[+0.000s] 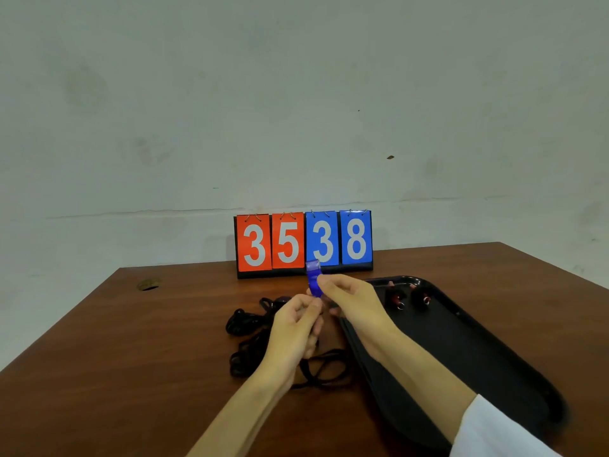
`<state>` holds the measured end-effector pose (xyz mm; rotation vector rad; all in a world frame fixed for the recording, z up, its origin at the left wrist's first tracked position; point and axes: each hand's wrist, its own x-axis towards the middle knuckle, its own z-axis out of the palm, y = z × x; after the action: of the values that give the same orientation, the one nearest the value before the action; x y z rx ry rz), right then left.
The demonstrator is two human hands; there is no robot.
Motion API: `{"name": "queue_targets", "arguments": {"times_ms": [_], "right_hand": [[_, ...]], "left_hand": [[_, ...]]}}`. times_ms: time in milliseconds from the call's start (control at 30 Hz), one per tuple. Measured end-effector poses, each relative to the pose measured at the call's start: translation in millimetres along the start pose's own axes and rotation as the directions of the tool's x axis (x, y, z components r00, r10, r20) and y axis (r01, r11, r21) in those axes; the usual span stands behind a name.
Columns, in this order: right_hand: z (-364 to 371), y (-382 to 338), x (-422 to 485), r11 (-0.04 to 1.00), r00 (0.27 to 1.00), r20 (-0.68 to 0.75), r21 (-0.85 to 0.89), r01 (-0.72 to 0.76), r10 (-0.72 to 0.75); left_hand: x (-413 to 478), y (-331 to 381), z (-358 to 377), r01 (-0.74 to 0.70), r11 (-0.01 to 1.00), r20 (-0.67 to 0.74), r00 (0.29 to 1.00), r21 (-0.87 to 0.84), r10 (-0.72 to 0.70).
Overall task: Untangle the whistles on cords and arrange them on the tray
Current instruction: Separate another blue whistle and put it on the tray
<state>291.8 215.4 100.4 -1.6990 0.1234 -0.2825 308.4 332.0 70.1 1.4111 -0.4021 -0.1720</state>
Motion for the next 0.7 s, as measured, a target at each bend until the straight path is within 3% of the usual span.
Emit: {"name": "queue_targets", "arguments": {"times_ms": [133,333,433,533,600,700], "right_hand": [[1.3,7.5,-0.4,0.996,0.998,-0.042,0.073,0.042,-0.039],[-14.9,2.1,13.4,0.951,0.983,-0.186,0.304,0.062,-0.005],[-30.3,2.6,20.1,0.965,0.964,-0.266,0.25,0.084,-0.014],[-41.4,10.1,21.7,0.993,0.977,-0.198,0.072,0.094,-0.078],[-43.7,17.0,20.2,0.991,0.989,-0.087,-0.079,0.111,-0.117],[-45.4,21.1,16.9,0.928,0.987,0.132,-0.348,0.132,-0.091]], "left_hand": [[0.0,-1.8,0.3,0.009,0.999,-0.023,1.0,0.042,-0.008],[-1.7,-5.5,1.0,0.01,0.994,0.075,0.997,0.106,-0.018],[0.1,-8.0,-1.1,-0.033,0.964,0.065,0.998,0.263,0.016],[3.3,-10.7,-3.5,-0.143,0.903,0.051,0.99,0.406,0.134],[4.7,-14.7,-7.4,-0.226,0.803,0.045,0.969,0.551,0.243],[5.8,-18.6,-17.0,-0.402,0.432,0.174,0.862,0.807,0.476]]}}
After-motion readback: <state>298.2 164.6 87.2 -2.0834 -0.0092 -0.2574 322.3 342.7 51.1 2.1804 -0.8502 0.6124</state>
